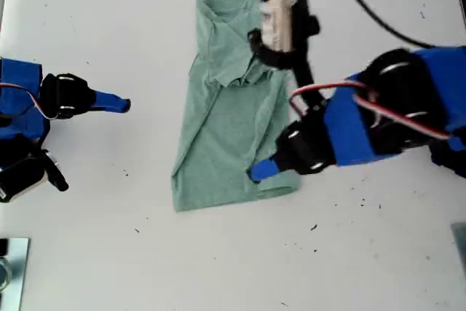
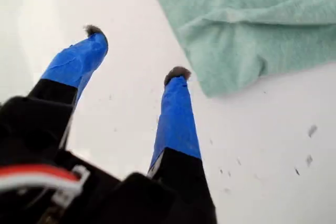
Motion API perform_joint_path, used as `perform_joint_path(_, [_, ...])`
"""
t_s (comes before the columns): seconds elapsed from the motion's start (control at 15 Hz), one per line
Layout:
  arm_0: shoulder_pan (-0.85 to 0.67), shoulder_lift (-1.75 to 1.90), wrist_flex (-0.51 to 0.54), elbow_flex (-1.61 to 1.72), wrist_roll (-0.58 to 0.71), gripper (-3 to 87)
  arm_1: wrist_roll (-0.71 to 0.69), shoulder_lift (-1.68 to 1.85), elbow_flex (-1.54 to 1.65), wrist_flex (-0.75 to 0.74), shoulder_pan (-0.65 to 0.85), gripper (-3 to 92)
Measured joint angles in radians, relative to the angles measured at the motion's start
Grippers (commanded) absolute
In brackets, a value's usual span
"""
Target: Fold t shirt
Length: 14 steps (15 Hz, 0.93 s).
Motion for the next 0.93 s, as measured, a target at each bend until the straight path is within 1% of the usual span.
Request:
perform_joint_path(0.13, [0.000, 0.000, 0.000, 0.000, 0.000, -0.2, -0.026, 0.261, 0.316, 0.002, 0.063, 7.3])
perform_joint_path(0.2, [0.000, 0.003, 0.000, 0.000, 0.000, -0.2, -0.043, 0.379, 0.535, -0.037, 0.117, 1.0])
perform_joint_path(0.4, [0.000, 0.009, 0.000, 0.000, 0.000, -0.2, -0.095, 0.690, 1.207, -0.275, 0.275, 1.0])
perform_joint_path(0.47, [0.003, 0.009, 0.000, 0.000, -0.002, -0.2, -0.103, 0.784, 1.393, -0.321, 0.318, 1.0])
perform_joint_path(0.53, [0.014, 0.009, 0.006, -0.002, -0.018, -0.2, -0.117, 0.850, 1.513, -0.333, 0.330, 1.0])
perform_joint_path(0.67, [0.121, -0.037, 0.080, -0.104, -0.153, -0.3, -0.135, 0.888, 1.582, -0.365, 0.368, 1.0])
perform_joint_path(0.73, [0.212, -0.127, 0.130, -0.235, -0.236, -0.3, -0.135, 0.879, 1.609, -0.397, 0.377, 1.0])
perform_joint_path(0.8, [0.287, -0.288, 0.181, -0.405, -0.288, -0.3, -0.135, 0.879, 1.626, -0.431, 0.387, 1.0])
perform_joint_path(0.87, [0.347, -0.492, 0.253, -0.609, -0.314, -0.3, -0.143, 0.877, 1.634, -0.446, 0.396, 1.0])
perform_joint_path(0.93, [0.405, -0.721, 0.356, -0.841, -0.322, -0.3, -0.147, 0.877, 1.637, -0.457, 0.403, 1.0])
